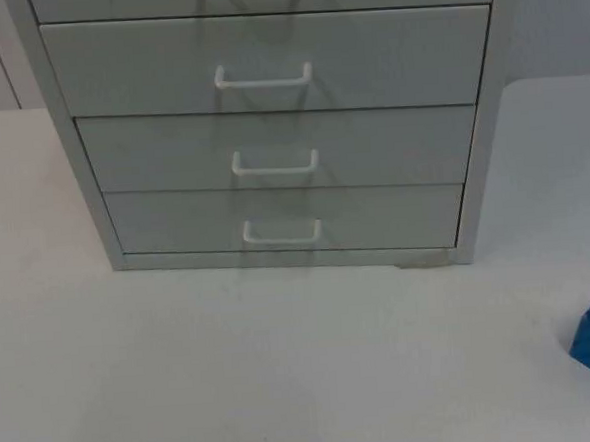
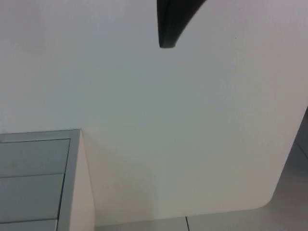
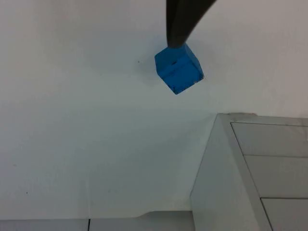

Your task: Open the drawer with the left hand, place the block into the drawer with the right hand, then close the drawer with the left hand.

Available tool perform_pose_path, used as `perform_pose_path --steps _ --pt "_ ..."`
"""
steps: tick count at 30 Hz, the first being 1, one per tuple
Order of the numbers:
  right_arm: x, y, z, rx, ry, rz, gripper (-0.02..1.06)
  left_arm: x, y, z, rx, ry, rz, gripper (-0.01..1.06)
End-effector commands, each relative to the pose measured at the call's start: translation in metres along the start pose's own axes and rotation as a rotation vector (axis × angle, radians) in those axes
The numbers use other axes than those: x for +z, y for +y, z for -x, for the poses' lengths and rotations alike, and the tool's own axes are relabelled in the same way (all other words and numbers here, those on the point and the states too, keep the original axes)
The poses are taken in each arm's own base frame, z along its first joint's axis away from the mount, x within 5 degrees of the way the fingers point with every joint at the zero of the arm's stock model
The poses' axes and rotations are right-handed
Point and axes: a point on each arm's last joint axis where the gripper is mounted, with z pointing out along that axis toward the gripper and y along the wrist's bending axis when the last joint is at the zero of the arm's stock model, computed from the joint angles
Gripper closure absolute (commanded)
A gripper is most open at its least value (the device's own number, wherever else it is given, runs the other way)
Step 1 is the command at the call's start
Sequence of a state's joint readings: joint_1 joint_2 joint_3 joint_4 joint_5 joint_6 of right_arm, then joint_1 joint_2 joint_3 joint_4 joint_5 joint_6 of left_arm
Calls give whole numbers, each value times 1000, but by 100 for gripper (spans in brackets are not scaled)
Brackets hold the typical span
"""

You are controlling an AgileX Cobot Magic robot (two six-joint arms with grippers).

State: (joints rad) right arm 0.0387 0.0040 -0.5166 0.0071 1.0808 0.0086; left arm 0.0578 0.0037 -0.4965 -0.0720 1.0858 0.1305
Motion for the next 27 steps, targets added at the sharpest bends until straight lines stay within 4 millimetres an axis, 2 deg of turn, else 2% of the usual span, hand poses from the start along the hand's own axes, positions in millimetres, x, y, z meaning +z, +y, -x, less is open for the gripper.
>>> perform_pose_path --steps 1,3,7,8,13,14,19,20,24,27 --pt "-3 0 4 3 -17 -7 -1 2 1 1 -11 8 -1 0" --pt "-2 0 11 5 -7 -4 -1 7 1 4 -41 36 -3 0" --pt "7 1 38 11 30 -2 -1 24 3 15 -78 156 -11 0" --pt "7 1 38 11 30 -2 -1 24 3 15 -78 156 -11 0" --pt "44 0 62 13 147 -5 -1 45 8 45 -98 219 -9 0" --pt "44 0 62 13 147 -5 -1 45 8 45 -98 219 -9 0" --pt "84 0 68 12 299 -11 -1 81 11 60 -108 344 -13 0" --pt "84 0 68 12 299 -11 -1 81 11 60 -108 344 -13 0" --pt "111 -1 68 6 409 -17 -1 110 13 62 -114 428 -14 0" --pt "122 -2 66 7 461 -18 -1 120 14 61 -117 463 -15 0"
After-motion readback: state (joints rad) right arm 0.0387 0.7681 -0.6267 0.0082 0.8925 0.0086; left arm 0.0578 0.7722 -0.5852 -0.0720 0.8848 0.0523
